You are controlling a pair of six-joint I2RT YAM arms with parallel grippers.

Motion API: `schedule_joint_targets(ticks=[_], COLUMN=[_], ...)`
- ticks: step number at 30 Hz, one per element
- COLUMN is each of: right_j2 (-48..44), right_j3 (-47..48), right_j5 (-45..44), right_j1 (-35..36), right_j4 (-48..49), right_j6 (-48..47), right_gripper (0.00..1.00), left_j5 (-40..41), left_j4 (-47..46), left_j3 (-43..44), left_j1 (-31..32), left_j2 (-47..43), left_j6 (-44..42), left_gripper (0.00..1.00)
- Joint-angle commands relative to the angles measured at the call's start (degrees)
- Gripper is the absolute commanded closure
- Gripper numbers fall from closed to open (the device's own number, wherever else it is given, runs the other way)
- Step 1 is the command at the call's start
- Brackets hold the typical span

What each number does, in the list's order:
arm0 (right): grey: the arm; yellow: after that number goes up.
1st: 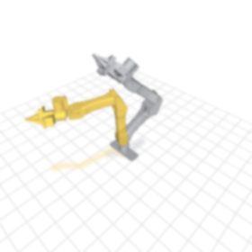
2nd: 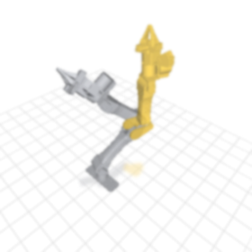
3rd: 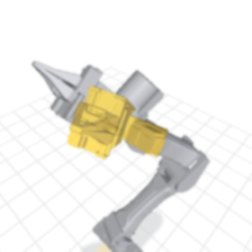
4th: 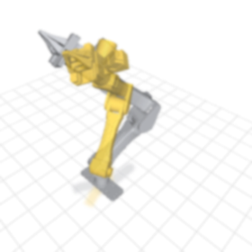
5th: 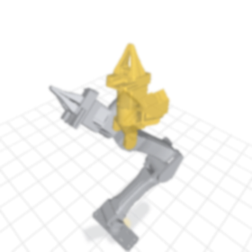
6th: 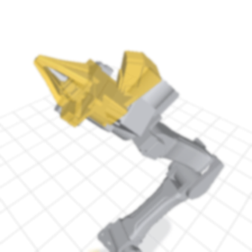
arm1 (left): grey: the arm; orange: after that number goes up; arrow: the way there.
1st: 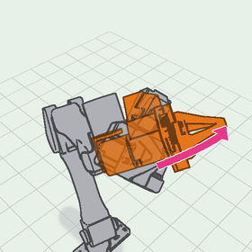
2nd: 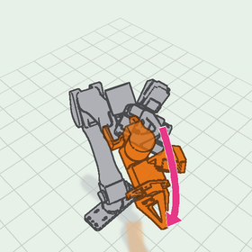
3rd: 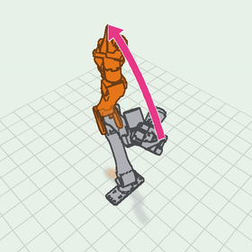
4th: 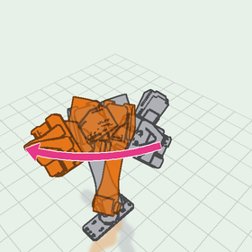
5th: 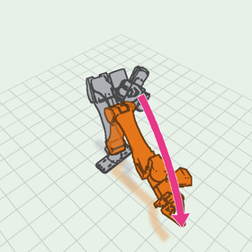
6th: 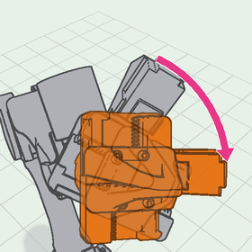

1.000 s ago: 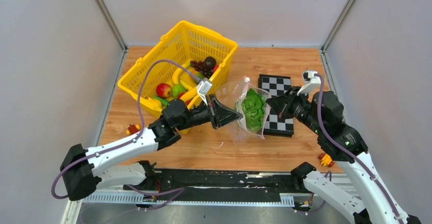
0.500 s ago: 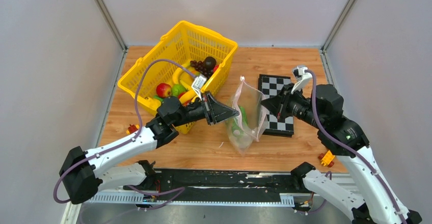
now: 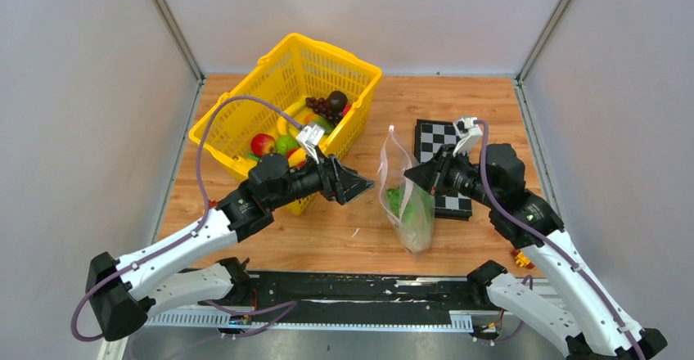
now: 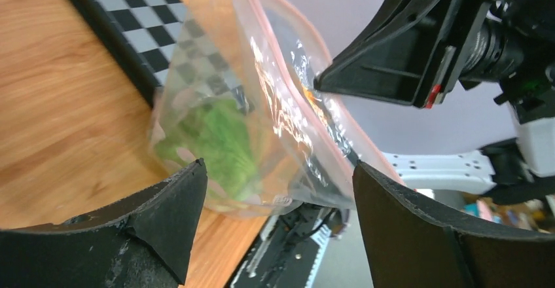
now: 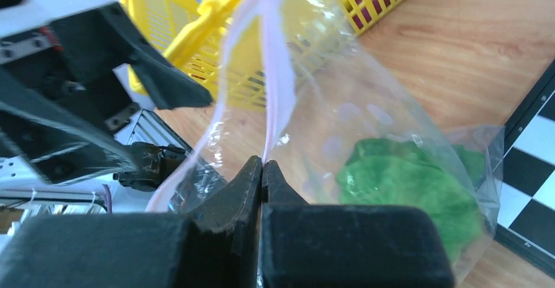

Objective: Place the food in the zip-top bag and seal the zipper
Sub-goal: Adjust the zipper food storage bag at the center of the board, then pick up the fake fruit from the bin.

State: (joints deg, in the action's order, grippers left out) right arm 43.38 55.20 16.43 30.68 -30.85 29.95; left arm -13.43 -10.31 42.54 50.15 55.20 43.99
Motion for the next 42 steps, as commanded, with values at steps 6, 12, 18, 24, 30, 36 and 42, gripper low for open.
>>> schedule_joint_targets(ticks=[6, 12, 18, 24, 30, 36, 42], right_j2=[-1.0, -0.5, 1.7, 7.5, 12.0, 11.1, 8.0], right_j3=[-5.2, -6.5, -0.5, 6.6, 7.2, 6.4, 10.7], right_j5=[-0.5, 0.7, -2.9, -4.5, -14.7, -20.2, -18.7], right_j1=[-0.1, 0.0, 1.0, 3.6, 7.3, 7.3, 7.3], right_j4=[11.2, 16.3, 12.0, 8.9, 7.4, 5.4, 4.0], right_j6=[6.5, 9.8, 7.6, 4.1, 3.0, 1.9, 0.5], right_gripper=[1.0, 1.0, 1.0, 1.0, 1.0, 1.0, 1.0], left_j5=[10.3, 13.2, 15.6, 14.8, 18.2, 23.6, 32.2], left_j4=[20.0, 24.7, 28.7, 28.4, 29.0, 34.0, 39.7], left_j3=[11.4, 16.6, 22.8, 24.0, 22.6, 24.0, 28.3], left_j1=[-0.1, -0.1, -0.1, -0.1, -0.1, -0.1, -0.1], left_j2=[-0.9, 0.2, 2.3, 2.6, 0.7, -0.6, 0.1], left_j6=[-13.8, -17.8, -21.4, -21.5, -21.5, -24.2, -29.2], left_gripper=[0.09, 0.08, 0.07, 0.06, 0.04, 0.0, 0.0])
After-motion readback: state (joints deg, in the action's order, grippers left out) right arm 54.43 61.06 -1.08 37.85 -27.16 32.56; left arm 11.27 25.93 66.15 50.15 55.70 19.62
